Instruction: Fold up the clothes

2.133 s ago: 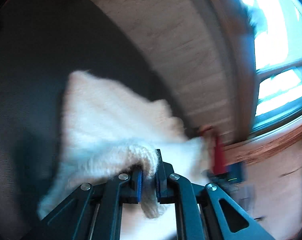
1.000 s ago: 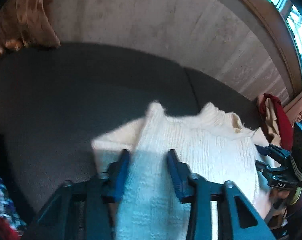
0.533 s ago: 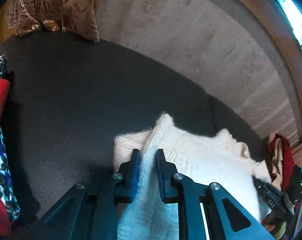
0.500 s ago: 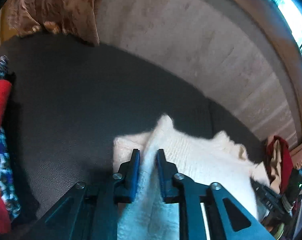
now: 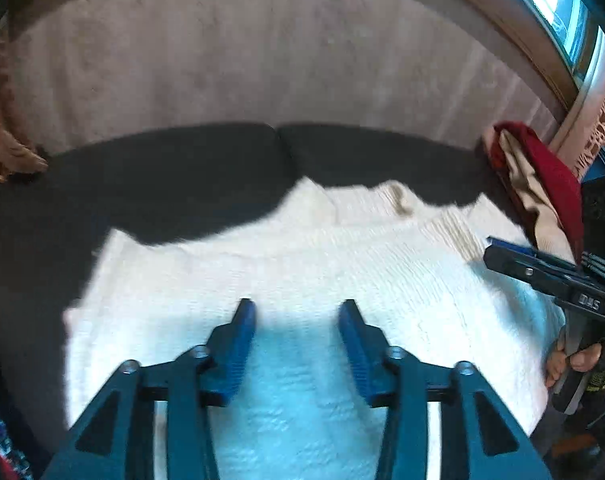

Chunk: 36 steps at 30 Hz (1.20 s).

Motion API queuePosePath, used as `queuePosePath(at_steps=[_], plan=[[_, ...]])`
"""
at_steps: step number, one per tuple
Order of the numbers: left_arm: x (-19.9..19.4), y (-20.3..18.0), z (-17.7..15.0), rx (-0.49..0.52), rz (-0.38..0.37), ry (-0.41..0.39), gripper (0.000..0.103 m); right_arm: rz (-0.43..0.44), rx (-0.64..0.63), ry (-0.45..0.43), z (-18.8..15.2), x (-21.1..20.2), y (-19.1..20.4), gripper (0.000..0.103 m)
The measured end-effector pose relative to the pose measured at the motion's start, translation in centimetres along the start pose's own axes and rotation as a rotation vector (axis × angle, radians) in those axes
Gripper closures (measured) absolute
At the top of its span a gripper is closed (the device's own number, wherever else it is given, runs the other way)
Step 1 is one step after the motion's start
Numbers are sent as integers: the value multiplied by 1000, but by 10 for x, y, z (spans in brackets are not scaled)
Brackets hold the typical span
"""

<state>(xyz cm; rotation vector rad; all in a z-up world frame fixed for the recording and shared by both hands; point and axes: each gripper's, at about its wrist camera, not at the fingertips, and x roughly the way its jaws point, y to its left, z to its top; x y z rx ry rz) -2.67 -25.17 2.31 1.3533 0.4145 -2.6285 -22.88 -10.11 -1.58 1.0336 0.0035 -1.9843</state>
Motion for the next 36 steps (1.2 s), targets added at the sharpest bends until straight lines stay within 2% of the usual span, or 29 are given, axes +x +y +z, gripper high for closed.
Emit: queuePosePath(at_steps=[2, 3, 5, 6, 7, 8, 9, 12, 15, 17, 18, 20, 24, 26, 28, 30, 32, 33, 36], plan=[[3, -11, -5, 71, 39, 0, 38, -27, -34, 6, -2, -1, 3, 43], [6, -19, -6, 107, 76, 1, 42, -42, -52, 14, -3, 0, 4, 43], [2, -24, -10, 105, 106, -20, 79, -73, -90, 29, -5, 2, 6, 46], [-4, -22, -10, 73, 97, -37, 92, -86, -115, 38, -6, 3, 10, 51], [-10, -20, -10, 39, 86, -54, 96, -98, -142, 48, -6, 4, 14, 63], [-20, -18, -10, 14, 80, -88, 96, -95, -155, 52, -3, 2, 17, 82], [-27, -18, -9, -3, 77, -124, 96, -88, -164, 55, 0, -2, 19, 92], [-36, -19, 4, -38, 91, -197, 96, -94, -178, 0, 12, -16, 25, 94], [-33, -21, 18, -56, 119, -242, 96, -119, -157, -12, 15, -8, 21, 94], [-3, -19, 18, -55, 146, -179, 93, -127, -103, 21, 11, 8, 9, 89], [9, -17, 13, -58, 145, -177, 89, -109, -57, 24, 2, 18, -1, 89], [22, -16, 6, -66, 131, -168, 91, -56, 0, -17, -4, 14, -12, 89], [13, -25, -6, -63, 99, -121, 92, 44, 45, 11, -7, 6, -27, 88], [1, -33, -24, -74, 70, -108, 92, 69, 19, 29, -14, -1, -26, 88], [-9, -42, -43, -82, 73, -119, 93, 87, -6, 38, -26, -13, -24, 88], [-26, -49, -64, -130, 88, -148, 93, 136, 16, 28, -39, -30, -24, 84], [-43, -47, -78, -212, 104, -183, 93, 184, 43, 25, -46, -44, -25, 70], [-49, -45, -81, -241, 111, -194, 93, 201, 49, 24, -48, -53, -24, 67], [-54, -40, -82, -277, 126, -200, 93, 134, 60, -63, -38, -75, -22, 63]])
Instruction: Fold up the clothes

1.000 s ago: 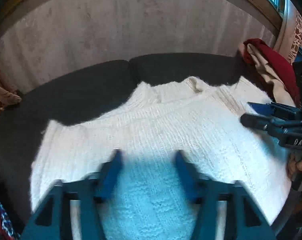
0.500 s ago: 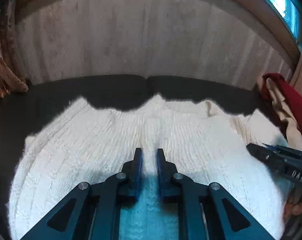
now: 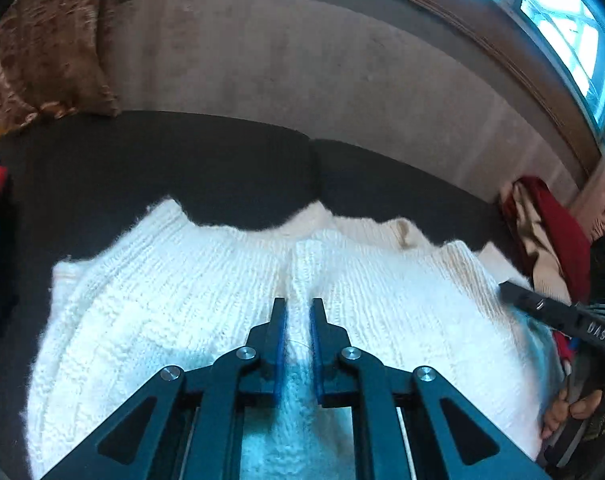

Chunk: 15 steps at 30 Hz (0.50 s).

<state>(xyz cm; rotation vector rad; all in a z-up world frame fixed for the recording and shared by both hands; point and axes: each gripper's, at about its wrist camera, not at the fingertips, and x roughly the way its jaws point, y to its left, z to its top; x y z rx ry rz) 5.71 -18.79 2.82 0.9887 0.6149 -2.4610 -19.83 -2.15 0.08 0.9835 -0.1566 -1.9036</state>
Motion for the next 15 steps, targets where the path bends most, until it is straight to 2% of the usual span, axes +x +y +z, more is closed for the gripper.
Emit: queuePosePath(at_steps=[1, 3, 5, 6, 7, 9, 10, 11, 13, 15], plan=[[-1, 0, 1, 1, -4, -1, 93, -20, 1, -28, 6, -6, 0, 63], [-2, 0, 0, 12, -8, -5, 93, -113, -55, -14, 20, 1, 3, 63], [-2, 1, -4, 35, -1, -9, 93, -197, -117, 62, 24, 20, 6, 62], [-2, 1, -6, 46, 3, -10, 93, -255, -158, 157, 21, 40, 5, 61], [-3, 2, -7, 57, 7, -12, 94, -280, -197, 181, 18, 48, 8, 61], [-2, 6, -9, 46, 3, -32, 95, -313, -253, 177, 17, 50, 15, 63], [-1, 6, -7, 31, 1, -55, 95, -336, -266, 172, 18, 46, 18, 74], [-5, 7, -4, 17, -2, -88, 95, -358, -278, 167, 20, 43, 21, 97], [-14, 9, 3, -15, 10, -165, 97, -391, -276, 138, 23, 35, 22, 97], [-14, 11, 7, -33, 38, -198, 97, -411, -200, 73, 28, 22, 9, 97]])
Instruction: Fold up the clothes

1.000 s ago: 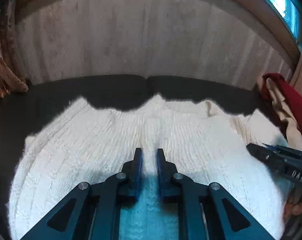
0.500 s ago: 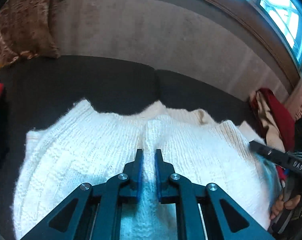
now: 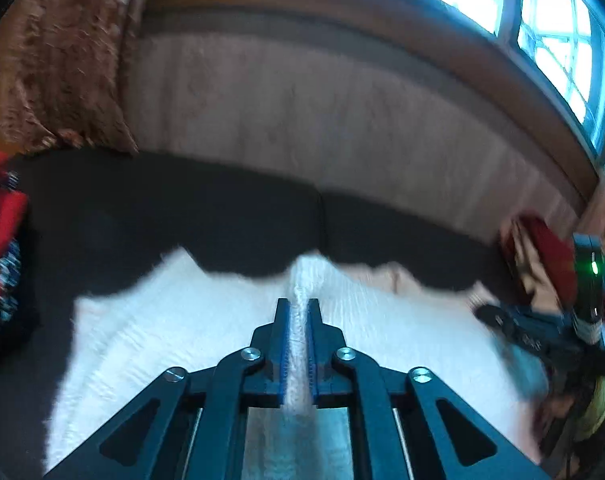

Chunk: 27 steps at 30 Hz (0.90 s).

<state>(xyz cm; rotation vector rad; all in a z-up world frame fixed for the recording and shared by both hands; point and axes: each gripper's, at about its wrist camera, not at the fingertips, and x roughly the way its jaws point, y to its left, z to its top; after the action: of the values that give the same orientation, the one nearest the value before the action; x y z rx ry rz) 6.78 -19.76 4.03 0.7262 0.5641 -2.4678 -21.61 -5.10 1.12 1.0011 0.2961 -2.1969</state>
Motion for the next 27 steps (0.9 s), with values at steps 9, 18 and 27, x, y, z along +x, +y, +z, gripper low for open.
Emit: queuePosePath(at_steps=[9, 18, 27], plan=[[56, 16, -9, -51, 29, 156, 93, -3, 70, 35, -15, 1, -21, 92], [33, 18, 17, 37, 78, 134, 92, 279, 241, -19, -38, -57, -67, 35], [5, -60, 2, 138, -221, 196, 87, 572, 328, 46, -133, -142, -124, 12]])
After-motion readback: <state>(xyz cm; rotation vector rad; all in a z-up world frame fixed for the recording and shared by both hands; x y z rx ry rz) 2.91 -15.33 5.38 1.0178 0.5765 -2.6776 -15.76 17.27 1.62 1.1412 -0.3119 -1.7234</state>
